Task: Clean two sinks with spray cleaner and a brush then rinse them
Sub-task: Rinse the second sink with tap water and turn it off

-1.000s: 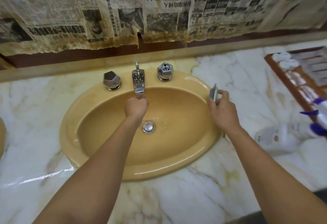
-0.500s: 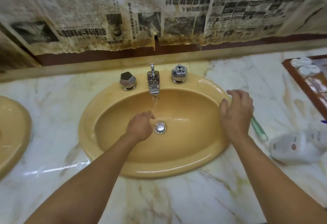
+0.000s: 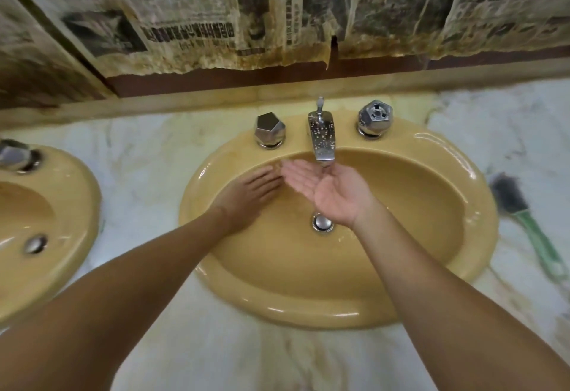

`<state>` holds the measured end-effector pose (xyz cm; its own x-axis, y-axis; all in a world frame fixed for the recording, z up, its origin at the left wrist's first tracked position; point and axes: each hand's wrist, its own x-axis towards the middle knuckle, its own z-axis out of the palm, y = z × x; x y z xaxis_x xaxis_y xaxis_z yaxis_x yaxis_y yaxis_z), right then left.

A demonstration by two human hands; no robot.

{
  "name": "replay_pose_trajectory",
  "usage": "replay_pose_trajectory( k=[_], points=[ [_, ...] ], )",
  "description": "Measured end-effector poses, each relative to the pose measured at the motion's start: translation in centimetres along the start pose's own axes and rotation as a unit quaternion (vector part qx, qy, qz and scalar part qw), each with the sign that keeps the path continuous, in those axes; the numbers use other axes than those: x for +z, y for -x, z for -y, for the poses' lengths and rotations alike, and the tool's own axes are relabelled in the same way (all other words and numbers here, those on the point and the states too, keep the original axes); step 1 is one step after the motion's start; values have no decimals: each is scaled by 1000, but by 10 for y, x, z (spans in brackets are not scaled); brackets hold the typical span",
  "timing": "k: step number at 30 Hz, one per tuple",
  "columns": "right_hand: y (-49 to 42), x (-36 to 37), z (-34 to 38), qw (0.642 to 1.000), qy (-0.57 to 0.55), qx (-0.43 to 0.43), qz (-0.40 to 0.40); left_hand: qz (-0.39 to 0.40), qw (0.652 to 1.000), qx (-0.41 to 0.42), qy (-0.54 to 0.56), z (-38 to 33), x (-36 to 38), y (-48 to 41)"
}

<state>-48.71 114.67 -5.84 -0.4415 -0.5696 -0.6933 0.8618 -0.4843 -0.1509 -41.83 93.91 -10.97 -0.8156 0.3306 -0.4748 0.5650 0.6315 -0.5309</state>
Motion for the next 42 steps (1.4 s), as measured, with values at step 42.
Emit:
replay_pose_trajectory(
  k=[42],
  points=[
    [-10,-5,41,866,444,226,52,311,754,64,575,-108,-64,9]
  ],
)
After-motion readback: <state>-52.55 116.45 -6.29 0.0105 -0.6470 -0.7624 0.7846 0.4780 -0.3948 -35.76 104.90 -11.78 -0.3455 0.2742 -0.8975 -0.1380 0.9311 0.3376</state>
